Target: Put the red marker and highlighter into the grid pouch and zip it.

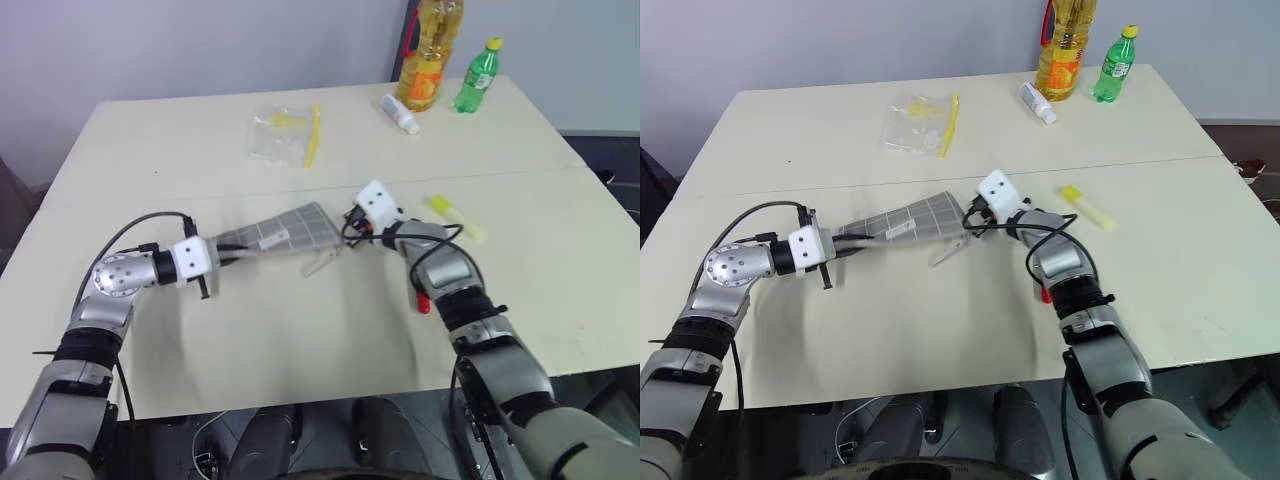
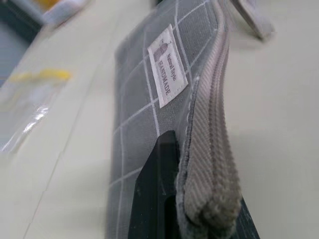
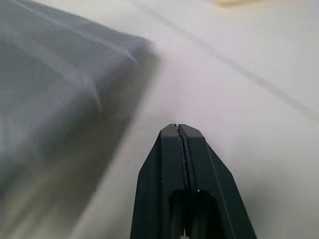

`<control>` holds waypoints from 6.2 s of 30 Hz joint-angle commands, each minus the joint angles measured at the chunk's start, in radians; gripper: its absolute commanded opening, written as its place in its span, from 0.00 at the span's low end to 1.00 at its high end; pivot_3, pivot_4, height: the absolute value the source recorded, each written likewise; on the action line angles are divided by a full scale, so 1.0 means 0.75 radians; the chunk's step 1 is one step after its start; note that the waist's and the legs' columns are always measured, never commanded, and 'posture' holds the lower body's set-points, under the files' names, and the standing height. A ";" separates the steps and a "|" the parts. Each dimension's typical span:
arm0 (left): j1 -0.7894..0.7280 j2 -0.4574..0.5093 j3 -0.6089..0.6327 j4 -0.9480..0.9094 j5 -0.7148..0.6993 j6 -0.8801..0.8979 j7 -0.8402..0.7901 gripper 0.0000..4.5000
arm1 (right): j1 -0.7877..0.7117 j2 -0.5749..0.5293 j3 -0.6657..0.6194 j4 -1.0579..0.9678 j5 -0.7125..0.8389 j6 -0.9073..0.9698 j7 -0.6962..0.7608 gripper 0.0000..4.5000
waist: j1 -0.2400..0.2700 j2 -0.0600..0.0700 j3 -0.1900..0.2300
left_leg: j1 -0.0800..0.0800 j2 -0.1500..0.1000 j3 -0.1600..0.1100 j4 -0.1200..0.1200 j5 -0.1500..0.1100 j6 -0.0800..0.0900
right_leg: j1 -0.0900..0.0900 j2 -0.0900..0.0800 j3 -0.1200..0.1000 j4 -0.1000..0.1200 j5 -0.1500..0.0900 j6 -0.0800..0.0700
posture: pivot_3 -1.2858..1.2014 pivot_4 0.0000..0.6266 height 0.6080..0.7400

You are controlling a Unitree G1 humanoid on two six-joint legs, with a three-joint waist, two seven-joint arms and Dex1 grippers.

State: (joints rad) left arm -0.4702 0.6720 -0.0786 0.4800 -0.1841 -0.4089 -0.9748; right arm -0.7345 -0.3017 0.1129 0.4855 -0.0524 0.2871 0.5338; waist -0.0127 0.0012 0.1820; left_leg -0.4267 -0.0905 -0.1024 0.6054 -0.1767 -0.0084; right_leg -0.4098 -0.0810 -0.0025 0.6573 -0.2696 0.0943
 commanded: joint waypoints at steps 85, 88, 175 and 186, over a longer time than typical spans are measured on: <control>-0.014 -0.510 -0.184 -0.530 0.285 0.693 0.628 0.00 | 0.529 -0.432 -0.306 -1.400 0.415 1.112 0.097 0.99 | 0.035 -0.002 0.001 | -0.002 0.001 -0.002 0.004 -0.001 0.001 | 0.006 -0.001 -0.003 -0.010 -0.001 0.001 | 0.52 0.24 1.00; -0.030 -0.493 -0.184 -0.469 0.282 0.627 0.601 0.00 | 0.641 -0.421 -0.368 -1.449 0.413 1.204 0.032 0.99 | 0.036 -0.002 0.001 | -0.002 0.001 -0.002 0.003 -0.001 0.001 | 0.006 -0.001 -0.003 -0.010 -0.001 0.000 | 0.52 0.24 1.00; 0.023 -0.472 -0.118 -0.540 0.112 0.658 0.319 0.00 | 0.650 -0.737 -0.179 -1.398 0.259 0.666 0.099 0.07 | 0.035 -0.004 0.002 | -0.006 0.001 -0.001 0.008 -0.003 0.004 | 0.007 -0.002 -0.004 -0.014 -0.002 0.002 | 0.52 0.24 1.00; -0.006 -0.368 -0.221 -0.575 0.175 0.547 0.141 0.00 | 0.595 -1.010 0.097 -1.387 -0.040 0.308 0.274 0.07 | 0.034 -0.004 0.002 | -0.006 0.001 -0.001 0.008 -0.003 0.003 | 0.007 -0.002 -0.004 -0.015 -0.005 -0.002 | 0.52 0.24 1.00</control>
State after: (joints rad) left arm -0.4468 0.3881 -0.2316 0.0929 -0.0556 0.0375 -0.8429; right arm -0.2613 -1.0521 0.1757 -0.5379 -0.0475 0.5721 0.7169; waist 0.0125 -0.0020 0.1838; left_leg -0.4312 -0.0899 -0.1033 0.6112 -0.1789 -0.0059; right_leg -0.4049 -0.0826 -0.0056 0.6463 -0.2730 0.0927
